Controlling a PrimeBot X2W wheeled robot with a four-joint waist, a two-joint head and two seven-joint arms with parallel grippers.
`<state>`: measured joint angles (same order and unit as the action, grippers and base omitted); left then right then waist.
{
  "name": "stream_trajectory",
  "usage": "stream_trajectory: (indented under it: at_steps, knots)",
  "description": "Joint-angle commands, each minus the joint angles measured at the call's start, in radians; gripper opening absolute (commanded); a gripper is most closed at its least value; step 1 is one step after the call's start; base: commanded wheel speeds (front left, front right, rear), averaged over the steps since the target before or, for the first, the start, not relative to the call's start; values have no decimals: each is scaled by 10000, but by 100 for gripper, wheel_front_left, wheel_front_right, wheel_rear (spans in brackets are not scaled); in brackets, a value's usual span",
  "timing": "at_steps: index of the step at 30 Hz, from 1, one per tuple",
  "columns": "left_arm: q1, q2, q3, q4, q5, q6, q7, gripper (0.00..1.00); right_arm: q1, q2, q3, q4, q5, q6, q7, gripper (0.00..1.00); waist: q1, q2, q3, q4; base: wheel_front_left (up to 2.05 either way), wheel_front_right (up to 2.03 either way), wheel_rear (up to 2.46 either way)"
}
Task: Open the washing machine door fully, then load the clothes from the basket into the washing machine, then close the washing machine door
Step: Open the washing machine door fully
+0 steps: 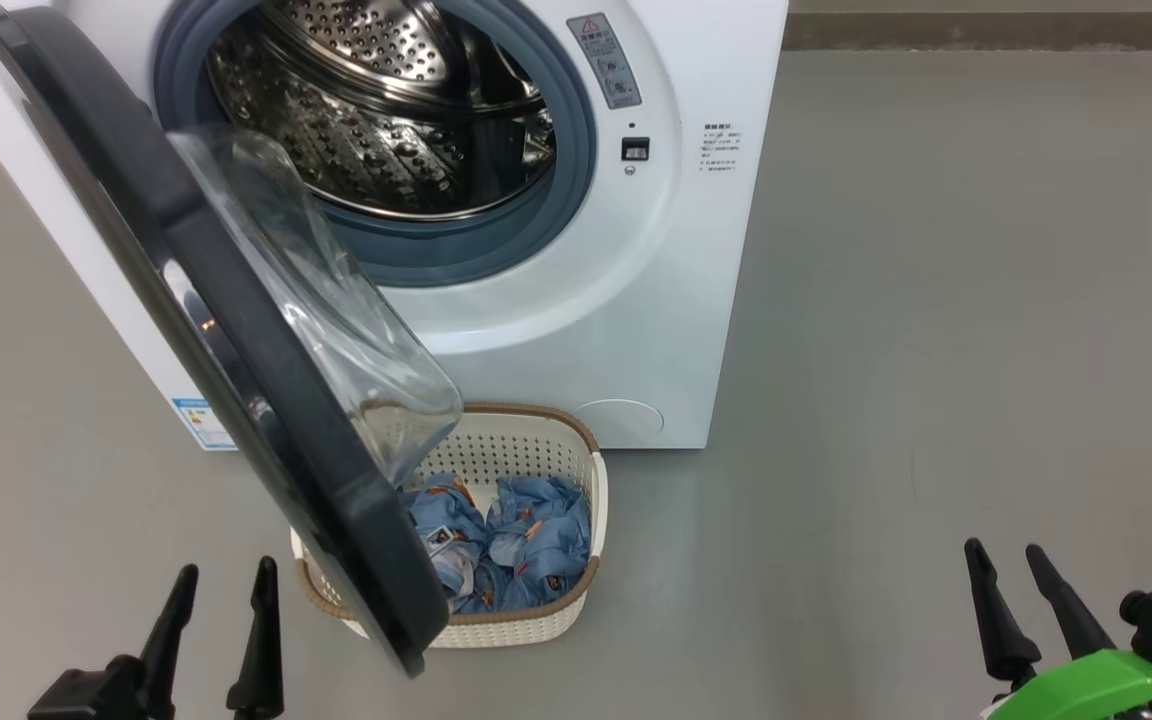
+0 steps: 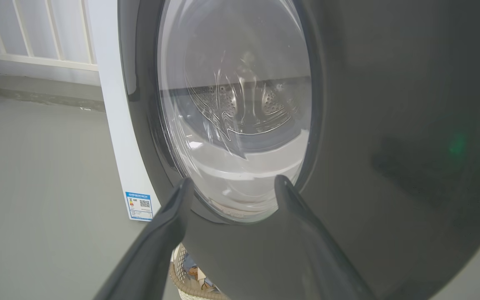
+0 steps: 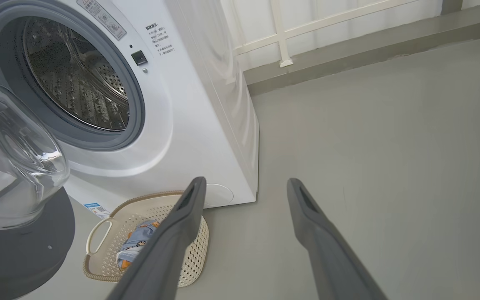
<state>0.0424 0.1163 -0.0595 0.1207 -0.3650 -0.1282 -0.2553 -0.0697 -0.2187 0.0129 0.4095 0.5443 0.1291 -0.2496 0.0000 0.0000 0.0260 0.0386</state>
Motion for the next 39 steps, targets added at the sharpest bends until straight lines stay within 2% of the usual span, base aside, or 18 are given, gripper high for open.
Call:
stream_trajectory:
  at_steps: [1,12,13,14,18,23,26,29,33,39]
  knots:
    - [-312,141,354,-290,62,-25,-65,100,41,-60,135,-156,-158,16,-121,100,0,0,37,1,0,0,0]
    - [-341,136,416,-215,67,-25,-65,100,188,18,173,-83,-378,16,-122,100,0,0,52,-27,0,0,0]
    - [-340,136,426,-186,73,-25,-65,37,188,19,175,-81,-382,16,-122,100,0,0,40,-20,0,0,0]
    - [-347,135,448,-150,79,-25,-65,0,191,20,171,-83,-388,16,-122,100,0,0,25,-8,0,0,0]
    - [-492,114,850,-270,20,-25,-65,0,249,33,182,-121,-414,16,-122,100,0,0,-28,75,0,0,0]
    - [-703,32,1538,-1159,45,-25,-65,0,291,27,227,-174,-415,16,-122,100,0,0,-42,165,0,0,0]
    - [-854,-111,2026,-2219,29,-25,-65,0,314,18,254,-209,-420,16,-122,100,0,0,-54,211,0,0,0]
    - [-994,-243,2113,-3518,72,-25,-65,0,332,7,253,-246,-426,16,-122,100,0,0,-46,252,0,0,0]
    - [-1073,-379,1526,-5103,197,-25,-65,0,351,-18,291,-311,-476,16,-122,100,0,0,-17,270,0,0,0]
    - [-868,-328,-801,-6061,619,-25,17,0,321,-36,249,-415,-708,16,-122,100,0,0,77,273,0,0,0]
